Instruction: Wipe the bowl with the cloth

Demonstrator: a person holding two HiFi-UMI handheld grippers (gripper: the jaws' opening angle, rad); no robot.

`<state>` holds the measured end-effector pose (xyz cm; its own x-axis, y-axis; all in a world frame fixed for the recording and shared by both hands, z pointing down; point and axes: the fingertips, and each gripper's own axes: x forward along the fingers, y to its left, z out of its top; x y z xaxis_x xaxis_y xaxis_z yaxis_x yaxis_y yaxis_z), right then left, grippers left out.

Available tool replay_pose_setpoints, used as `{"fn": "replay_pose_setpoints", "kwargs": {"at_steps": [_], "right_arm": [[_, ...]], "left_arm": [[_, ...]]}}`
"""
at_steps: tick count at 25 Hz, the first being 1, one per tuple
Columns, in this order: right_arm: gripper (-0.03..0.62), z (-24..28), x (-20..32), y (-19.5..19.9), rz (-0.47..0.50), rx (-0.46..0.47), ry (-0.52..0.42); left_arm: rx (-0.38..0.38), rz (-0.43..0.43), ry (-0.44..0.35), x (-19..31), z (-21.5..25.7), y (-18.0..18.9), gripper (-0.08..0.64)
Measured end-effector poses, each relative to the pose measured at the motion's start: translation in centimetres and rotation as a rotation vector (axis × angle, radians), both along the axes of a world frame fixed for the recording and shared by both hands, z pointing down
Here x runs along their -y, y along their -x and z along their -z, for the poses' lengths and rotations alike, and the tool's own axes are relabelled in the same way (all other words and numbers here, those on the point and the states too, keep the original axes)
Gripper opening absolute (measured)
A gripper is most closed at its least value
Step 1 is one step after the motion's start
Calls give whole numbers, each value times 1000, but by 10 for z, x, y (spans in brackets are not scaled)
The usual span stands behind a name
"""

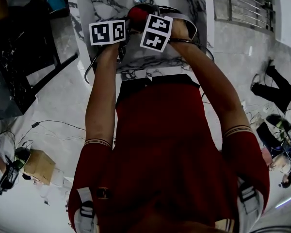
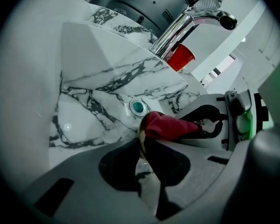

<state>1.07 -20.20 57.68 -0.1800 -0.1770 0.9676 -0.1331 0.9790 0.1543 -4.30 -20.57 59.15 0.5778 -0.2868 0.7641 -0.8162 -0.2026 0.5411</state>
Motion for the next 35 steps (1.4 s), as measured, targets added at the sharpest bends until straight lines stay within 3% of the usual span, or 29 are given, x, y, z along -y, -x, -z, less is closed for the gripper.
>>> {"fn": "replay_pose_setpoints", "kwargs": {"at_steps": [5, 13, 21, 35], "right_arm": [[95, -8, 0, 5, 32, -45, 9], [95, -13, 15, -3, 8, -124, -1], [95, -7, 18, -6, -2, -148, -10], [95, 2, 22, -30, 91, -298, -98]], "left_arm": [[-6, 4, -5, 1, 0, 1, 40], [8, 19, -28, 2, 1, 2, 35], [17, 48, -51, 5, 3, 5, 28], [22, 74, -90, 10, 11, 7, 18]]}}
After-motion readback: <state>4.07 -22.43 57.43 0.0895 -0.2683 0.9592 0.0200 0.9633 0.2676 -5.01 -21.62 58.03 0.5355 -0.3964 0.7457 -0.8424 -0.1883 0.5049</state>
